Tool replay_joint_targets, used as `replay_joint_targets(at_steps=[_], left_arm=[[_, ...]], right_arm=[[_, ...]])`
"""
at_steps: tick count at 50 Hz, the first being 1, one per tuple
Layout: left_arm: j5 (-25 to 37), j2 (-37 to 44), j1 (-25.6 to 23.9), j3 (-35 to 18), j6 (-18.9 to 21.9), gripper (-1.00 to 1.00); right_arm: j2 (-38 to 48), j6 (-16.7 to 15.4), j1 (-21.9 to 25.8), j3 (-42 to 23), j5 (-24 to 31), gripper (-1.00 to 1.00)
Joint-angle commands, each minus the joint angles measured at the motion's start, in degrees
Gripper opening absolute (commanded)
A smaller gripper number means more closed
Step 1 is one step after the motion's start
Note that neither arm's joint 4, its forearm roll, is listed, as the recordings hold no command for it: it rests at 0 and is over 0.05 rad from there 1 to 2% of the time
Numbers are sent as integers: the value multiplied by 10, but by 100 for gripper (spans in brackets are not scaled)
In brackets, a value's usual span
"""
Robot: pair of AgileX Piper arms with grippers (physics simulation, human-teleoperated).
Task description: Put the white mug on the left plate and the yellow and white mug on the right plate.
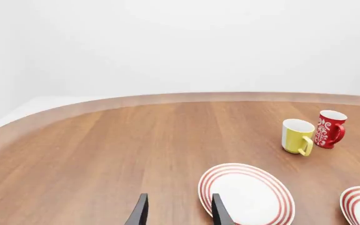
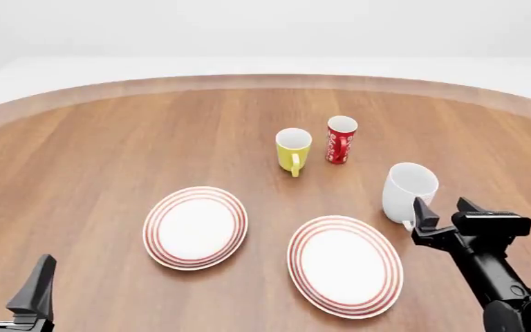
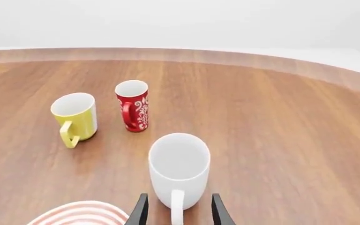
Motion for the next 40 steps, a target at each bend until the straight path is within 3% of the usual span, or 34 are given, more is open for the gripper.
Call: replay_joint_targets(at_steps=[1, 40], left_arm=[[0, 0, 0, 0, 0, 100], [0, 0, 0, 0, 0, 100]], right_arm=[[52, 2, -1, -19, -14, 100], [194, 0, 10, -69, -30, 100]])
